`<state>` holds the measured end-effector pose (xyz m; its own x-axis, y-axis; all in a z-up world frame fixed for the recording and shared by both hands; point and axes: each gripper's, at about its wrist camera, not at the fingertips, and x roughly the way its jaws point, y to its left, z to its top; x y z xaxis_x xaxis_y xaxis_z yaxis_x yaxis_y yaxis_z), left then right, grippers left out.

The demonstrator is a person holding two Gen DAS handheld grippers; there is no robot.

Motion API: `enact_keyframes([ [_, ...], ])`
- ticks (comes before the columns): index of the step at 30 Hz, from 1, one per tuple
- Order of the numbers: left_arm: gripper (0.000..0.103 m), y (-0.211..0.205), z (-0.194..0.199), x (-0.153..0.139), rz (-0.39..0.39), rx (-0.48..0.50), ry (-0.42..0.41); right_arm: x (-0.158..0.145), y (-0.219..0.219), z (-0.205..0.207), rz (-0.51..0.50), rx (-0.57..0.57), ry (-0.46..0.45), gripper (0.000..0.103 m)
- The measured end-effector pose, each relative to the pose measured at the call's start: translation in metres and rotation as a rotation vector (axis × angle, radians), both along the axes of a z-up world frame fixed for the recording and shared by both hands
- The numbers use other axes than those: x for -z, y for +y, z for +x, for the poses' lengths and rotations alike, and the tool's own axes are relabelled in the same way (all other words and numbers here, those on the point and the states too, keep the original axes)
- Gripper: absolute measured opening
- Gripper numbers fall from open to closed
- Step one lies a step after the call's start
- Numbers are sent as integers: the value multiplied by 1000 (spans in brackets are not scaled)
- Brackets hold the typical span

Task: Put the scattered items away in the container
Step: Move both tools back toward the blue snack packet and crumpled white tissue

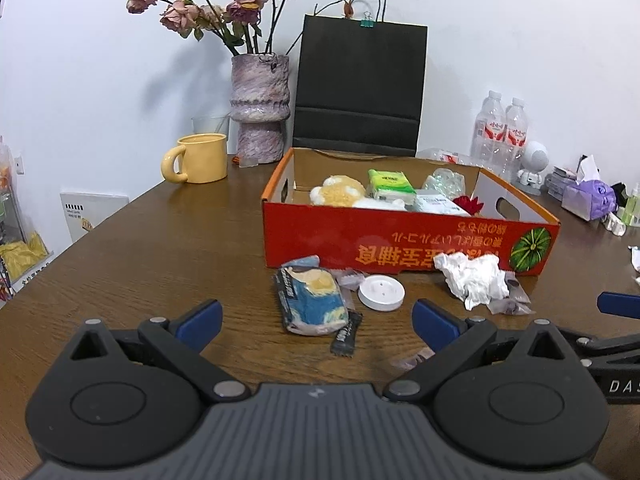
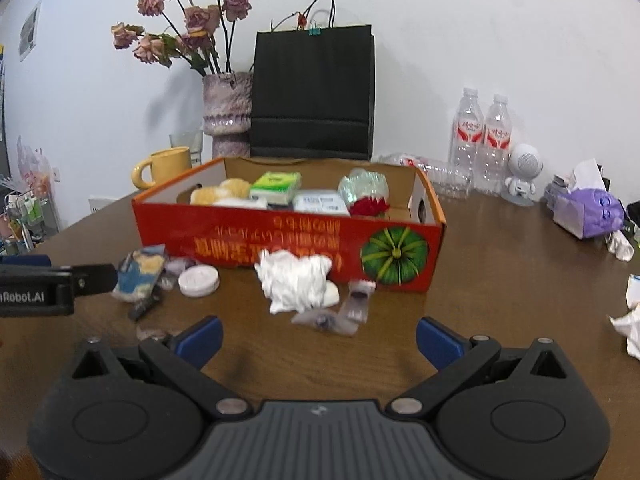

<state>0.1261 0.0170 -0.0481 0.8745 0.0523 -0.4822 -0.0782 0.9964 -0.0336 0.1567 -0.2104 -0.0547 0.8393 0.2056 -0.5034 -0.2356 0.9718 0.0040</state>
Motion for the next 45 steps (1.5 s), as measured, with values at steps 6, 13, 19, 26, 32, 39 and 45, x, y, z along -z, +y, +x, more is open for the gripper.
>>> enact_keyframes([
  [6, 103, -13, -1, 11, 39, 16, -4, 9, 3, -6, -26, 7, -15, 103],
  [13, 103, -15, -3, 15, 41, 20, -21, 9, 3, -8, -19, -2, -27, 103],
  [19, 103, -17, -2, 16, 70, -20, -10, 10, 2, -4, -19, 18, -9, 103],
  [26, 103, -21, -8, 14, 109, -38, -49, 10, 4, -7, -42, 39, -28, 103],
  [32, 103, -17, -9, 13, 87, -55, -59, 9, 3, -8, -43, 49, -33, 103],
  [39, 103, -14, -10, 13, 78, -64, -60, 8, 6, -12, -64, 56, -60, 103],
  [45, 103, -14, -9, 14, 73, -60, -57, 7, 7, -13, -72, 49, -73, 103],
])
